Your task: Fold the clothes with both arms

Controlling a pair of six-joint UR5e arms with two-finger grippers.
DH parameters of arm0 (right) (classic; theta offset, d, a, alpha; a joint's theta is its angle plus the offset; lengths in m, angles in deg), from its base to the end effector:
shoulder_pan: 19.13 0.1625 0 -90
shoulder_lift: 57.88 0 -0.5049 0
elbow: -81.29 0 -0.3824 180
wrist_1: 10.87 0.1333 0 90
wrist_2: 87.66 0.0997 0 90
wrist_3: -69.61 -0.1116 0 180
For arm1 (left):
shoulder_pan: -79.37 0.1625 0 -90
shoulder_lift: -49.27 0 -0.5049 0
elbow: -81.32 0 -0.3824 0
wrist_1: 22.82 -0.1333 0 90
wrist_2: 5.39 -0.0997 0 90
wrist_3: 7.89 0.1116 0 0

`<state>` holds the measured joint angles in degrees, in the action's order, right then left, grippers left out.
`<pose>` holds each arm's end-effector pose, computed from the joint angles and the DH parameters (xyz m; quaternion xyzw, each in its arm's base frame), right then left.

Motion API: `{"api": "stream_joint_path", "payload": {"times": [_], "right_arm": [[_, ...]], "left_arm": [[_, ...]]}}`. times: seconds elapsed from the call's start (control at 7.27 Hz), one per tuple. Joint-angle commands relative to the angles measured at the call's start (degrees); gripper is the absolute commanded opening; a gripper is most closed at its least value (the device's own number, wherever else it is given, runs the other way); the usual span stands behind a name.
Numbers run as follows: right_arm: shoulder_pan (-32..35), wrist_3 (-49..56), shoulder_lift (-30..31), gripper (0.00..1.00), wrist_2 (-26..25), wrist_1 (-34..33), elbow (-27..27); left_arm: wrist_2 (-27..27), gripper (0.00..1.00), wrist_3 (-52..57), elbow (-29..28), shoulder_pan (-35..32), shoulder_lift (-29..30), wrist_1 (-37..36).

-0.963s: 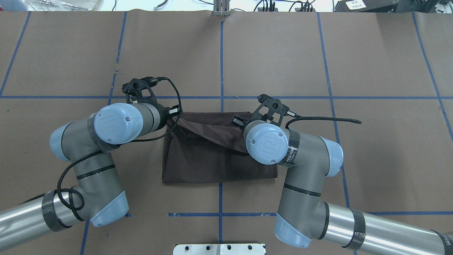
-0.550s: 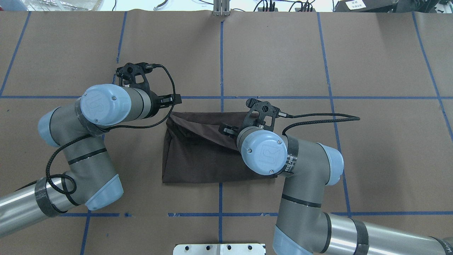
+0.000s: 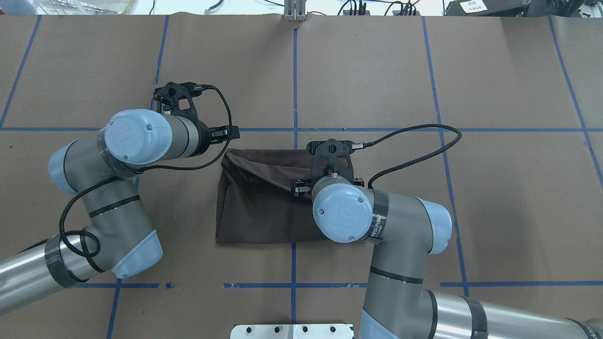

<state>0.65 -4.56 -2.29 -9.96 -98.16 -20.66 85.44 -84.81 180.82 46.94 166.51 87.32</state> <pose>-0.6027 -0.3837 0.2984 0.2190 -0.3633 0.0756 0.9024 0.5080 -0.4787 0.3601 0.1783 0.4416 -0.1444 0.8674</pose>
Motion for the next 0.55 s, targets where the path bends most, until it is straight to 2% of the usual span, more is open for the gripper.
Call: {"api": "stream_joint_path", "payload": {"times": [0.0, 0.14, 0.41], "right_arm": [[6.81, 3.06, 0.31, 1.00, 9.96, 1.59, -0.96], [9.45, 2.98, 0.66, 1.00, 12.36, 3.43, -0.97], [11.41, 2.72, 1.18, 1.00, 14.23, 3.44, -1.05]], "left_arm": [[-2.30, 1.00, -0.06, 0.26, 5.51, 0.09, -1.07], [-6.32, 1.00, 0.02, 0.26, 9.02, 0.01, -2.99], [-8.47, 1.00, 0.46, 0.96, 11.52, 0.10, -5.82]]}}
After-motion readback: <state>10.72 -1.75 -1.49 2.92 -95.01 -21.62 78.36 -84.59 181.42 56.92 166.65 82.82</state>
